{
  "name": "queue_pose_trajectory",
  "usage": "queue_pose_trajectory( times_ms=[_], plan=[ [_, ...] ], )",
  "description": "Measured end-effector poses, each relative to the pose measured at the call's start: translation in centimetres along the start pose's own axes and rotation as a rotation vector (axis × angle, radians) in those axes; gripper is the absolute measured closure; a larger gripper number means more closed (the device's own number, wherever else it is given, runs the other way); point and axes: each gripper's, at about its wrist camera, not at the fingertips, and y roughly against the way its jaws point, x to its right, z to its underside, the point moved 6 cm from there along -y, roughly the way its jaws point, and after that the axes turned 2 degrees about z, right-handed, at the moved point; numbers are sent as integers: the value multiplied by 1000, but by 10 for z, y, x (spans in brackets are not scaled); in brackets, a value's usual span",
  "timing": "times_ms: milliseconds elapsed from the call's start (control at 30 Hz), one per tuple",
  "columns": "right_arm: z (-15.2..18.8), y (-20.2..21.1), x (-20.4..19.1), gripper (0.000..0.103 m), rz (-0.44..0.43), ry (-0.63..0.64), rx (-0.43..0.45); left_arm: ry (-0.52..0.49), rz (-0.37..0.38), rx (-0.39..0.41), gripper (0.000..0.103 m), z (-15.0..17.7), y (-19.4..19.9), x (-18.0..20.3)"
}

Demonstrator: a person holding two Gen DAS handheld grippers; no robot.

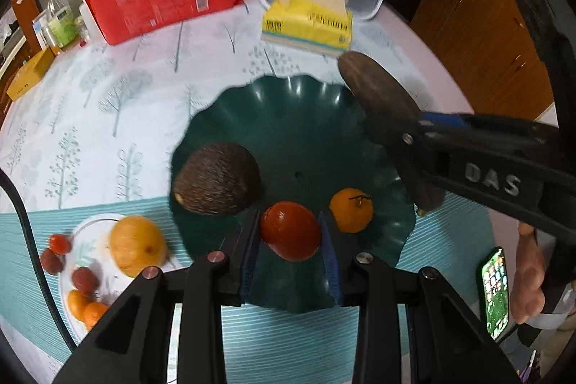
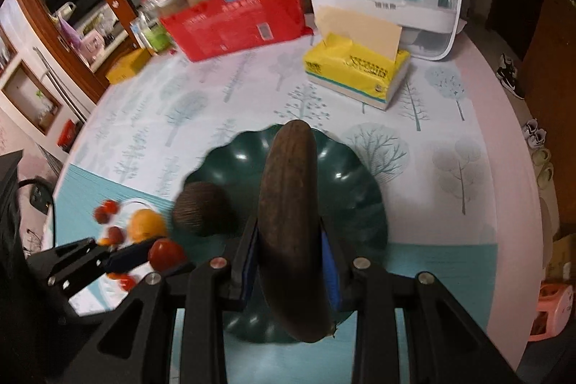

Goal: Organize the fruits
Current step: 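Carry eggplant and tomato onto the green plate and open both tools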

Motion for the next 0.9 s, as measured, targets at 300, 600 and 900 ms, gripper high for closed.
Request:
queue_pose_trajectory(
  times_ms=[300,600,900],
  plan=[
    [-1,-44,-1,71,-23,44,-59,29,-25,-45,72,3,-32,1],
    [0,-65,-10,70,-11,100,-79,86,-46,-79,71,3,-48,-15],
    [4,-53,-9,48,-44,83,-41,133,-37,-65,35,5,-45,-22]
  ],
)
